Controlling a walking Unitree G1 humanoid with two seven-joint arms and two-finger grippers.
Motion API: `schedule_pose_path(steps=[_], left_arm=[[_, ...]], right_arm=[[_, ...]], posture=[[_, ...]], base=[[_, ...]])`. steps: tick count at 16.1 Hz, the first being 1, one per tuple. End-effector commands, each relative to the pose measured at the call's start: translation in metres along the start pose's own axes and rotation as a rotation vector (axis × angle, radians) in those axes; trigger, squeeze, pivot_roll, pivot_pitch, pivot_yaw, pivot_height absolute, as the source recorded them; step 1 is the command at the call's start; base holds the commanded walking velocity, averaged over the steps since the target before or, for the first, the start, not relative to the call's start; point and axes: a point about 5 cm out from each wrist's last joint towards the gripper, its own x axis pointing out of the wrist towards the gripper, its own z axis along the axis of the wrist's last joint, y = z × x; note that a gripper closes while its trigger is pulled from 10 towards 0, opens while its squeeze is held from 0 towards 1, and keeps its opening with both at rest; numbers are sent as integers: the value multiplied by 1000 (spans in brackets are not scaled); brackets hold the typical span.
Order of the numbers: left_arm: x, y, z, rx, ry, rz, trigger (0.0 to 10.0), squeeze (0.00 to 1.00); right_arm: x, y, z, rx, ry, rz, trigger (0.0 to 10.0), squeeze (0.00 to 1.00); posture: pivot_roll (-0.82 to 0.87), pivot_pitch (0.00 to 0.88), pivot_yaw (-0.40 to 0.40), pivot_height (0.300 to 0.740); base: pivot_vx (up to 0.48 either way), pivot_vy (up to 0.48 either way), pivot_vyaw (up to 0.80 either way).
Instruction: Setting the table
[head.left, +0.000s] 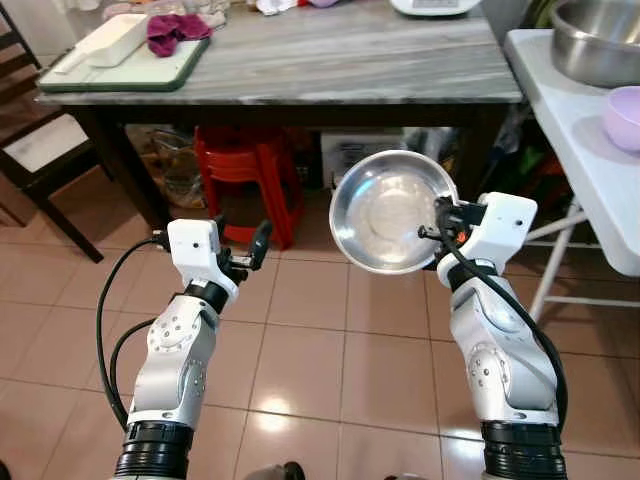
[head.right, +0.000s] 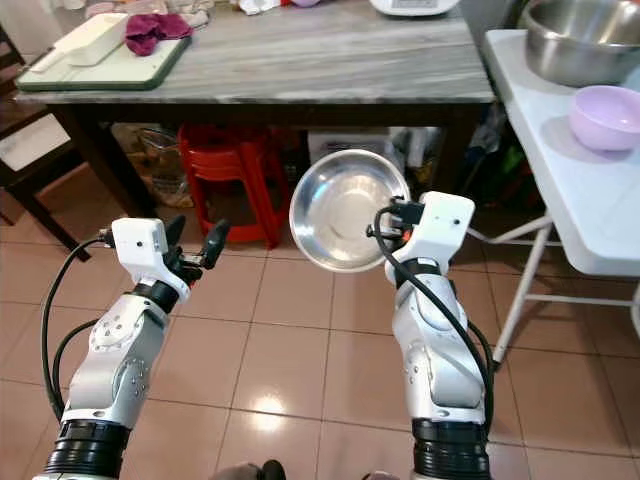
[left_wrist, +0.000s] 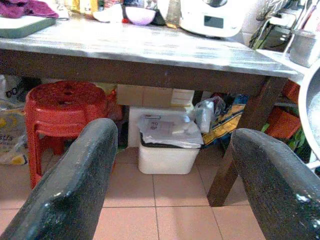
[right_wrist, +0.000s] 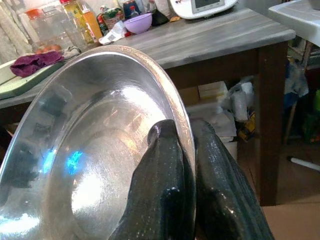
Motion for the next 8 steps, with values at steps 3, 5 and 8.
schedule_pose_path(steps=[3, 5, 8], left_arm=[[0, -4, 2, -6, -8, -28, 10000, 0], [0, -5, 2, -11, -7, -31, 10000, 0], [2, -7, 1, -15, -8, -39, 10000, 0]], right_arm=[[0, -4, 2, 12, -18, -20, 10000, 0], [-1, -4, 1, 15, -15, -21, 10000, 0], [0, -3, 3, 8, -23, -15, 10000, 0]], posture=[[-122, 148, 82, 740], [-124, 145, 84, 740], [-129, 141, 82, 740]], base=[[337, 0, 0], [347, 0, 0], [351, 0, 0]])
